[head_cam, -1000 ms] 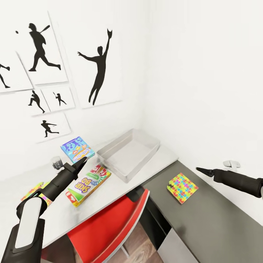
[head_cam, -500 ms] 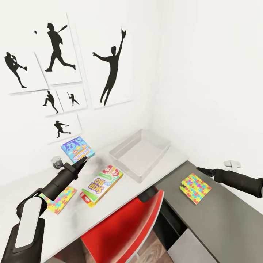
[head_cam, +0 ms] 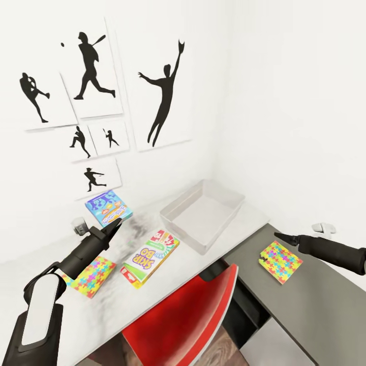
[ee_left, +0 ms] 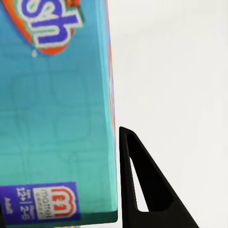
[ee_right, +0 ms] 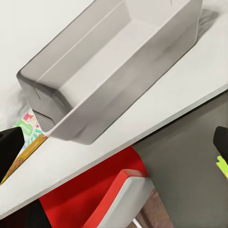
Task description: Put all the toys in the child's room - the three board games (two on the bed and one on the table), the two jigsaw puzzles on the table, and the tennis ball on the table - inside the toy box on the table in the child's room.
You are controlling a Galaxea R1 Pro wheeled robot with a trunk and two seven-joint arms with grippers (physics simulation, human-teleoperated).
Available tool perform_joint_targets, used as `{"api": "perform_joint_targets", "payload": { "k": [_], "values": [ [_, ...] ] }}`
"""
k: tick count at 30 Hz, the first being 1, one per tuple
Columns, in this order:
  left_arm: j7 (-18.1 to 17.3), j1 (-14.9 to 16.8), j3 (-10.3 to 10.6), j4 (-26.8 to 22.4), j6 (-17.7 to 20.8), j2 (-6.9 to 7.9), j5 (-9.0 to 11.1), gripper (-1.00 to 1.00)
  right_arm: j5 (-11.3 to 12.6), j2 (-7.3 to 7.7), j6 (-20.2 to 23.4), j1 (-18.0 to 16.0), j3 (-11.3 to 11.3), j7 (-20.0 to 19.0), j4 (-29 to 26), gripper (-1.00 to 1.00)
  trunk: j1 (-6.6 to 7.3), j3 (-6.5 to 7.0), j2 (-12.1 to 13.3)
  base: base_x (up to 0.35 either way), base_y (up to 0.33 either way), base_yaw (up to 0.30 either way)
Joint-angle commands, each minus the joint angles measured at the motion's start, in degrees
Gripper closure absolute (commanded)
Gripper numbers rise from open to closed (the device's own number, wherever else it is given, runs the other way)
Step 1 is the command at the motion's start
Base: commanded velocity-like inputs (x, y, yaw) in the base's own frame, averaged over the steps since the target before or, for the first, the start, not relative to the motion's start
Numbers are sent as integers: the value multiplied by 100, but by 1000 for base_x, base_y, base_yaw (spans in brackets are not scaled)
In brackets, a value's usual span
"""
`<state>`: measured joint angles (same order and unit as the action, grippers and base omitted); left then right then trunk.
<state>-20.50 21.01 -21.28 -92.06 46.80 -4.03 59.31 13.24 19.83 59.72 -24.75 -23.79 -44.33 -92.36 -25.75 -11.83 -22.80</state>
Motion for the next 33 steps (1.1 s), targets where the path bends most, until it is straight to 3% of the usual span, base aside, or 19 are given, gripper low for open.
{"api": "perform_joint_targets", "payload": {
  "k": [1,3,4,6,11,12,14,15,18,26,29,30,33],
  "values": [
    [-19,7,-16,-1,41,-6,-1,100,-13,1,28,-6,-6,-31,-1,-100,-3,-11,-12,0,22,0],
    [13,26,23,1,32,-20,-5,100,-4,14,28,-5,-11,-37,-1,-100,-3,-11,-12,0,16,0],
    [188,194,148,15,23,-32,-13,100,8,26,28,-5,-14,-43,-1,-100,-3,-11,-12,0,7,0],
    [303,304,194,26,23,-35,-14,100,10,21,28,-4,-14,-44,-1,-100,-3,-11,-12,0,6,0],
    [1185,991,339,229,31,-75,12,100,17,10,28,-4,-13,-48,-1,-100,-3,-11,-12,0,3,0],
    [2089,1978,460,1156,-25,-186,24,100,25,38,28,-4,-19,-54,-1,-100,-3,-11,-12,0,0,0],
    [2200,2178,479,1487,-110,-197,24,100,27,46,28,-4,-19,-55,-1,-100,-3,-11,-12,0,0,0],
    [2327,2499,502,2120,-403,-196,-5,100,28,67,28,-8,-20,-57,-1,-100,-3,-11,-12,0,0,-5],
    [2378,2790,566,2831,-694,-180,-45,100,29,93,28,-11,-20,-57,-1,-100,-3,-11,-12,0,0,-75],
    [2426,3266,963,3781,-953,-200,-271,100,29,105,28,-12,-21,-58,-1,-100,-3,-11,-12,0,0,-218],
    [2498,3568,1070,4218,-1054,-215,-311,100,29,107,28,-12,-21,-58,-4,-100,-3,-11,-12,0,0,-262],
    [2618,3892,1127,4663,-1160,-241,-308,100,29,106,28,-11,-19,-58,-5,-100,-3,-11,-12,0,0,-273],
    [2698,4188,1157,4973,-1262,-268,-303,100,29,103,28,-10,-16,-58,-6,-100,-3,-11,-12,0,0,-276]
  ]
}}
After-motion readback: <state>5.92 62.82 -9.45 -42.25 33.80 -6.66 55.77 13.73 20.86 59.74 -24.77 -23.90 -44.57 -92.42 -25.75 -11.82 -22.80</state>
